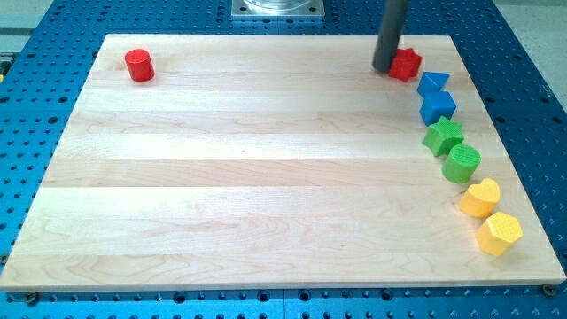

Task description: Place the red circle above the red star

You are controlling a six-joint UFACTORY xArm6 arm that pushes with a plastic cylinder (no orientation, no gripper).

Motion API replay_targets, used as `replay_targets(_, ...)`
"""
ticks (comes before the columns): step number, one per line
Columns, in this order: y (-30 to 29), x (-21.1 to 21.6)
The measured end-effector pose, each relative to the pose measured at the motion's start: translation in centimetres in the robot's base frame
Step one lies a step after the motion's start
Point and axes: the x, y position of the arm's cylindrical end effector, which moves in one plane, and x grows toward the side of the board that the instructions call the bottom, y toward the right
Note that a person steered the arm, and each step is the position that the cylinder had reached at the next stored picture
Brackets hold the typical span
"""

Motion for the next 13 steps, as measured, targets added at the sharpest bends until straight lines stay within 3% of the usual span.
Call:
replay_targets(1,1.8,0.1)
replay_targets(2,-9.1,1.7)
replay_targets(3,-23.3,8.1)
replay_targets(4,-36.4,8.1)
replay_targets(5,-45.5,8.3)
replay_targets(6,-48.3,9.2)
replay_targets(7,-41.3,4.8)
replay_targets(8,-38.0,-0.2)
replay_targets(9,-42.3,-1.7)
replay_targets(10,-41.0,-5.2)
replay_targets(12,-23.3,-4.3)
replay_targets(13,-28.4,-4.3)
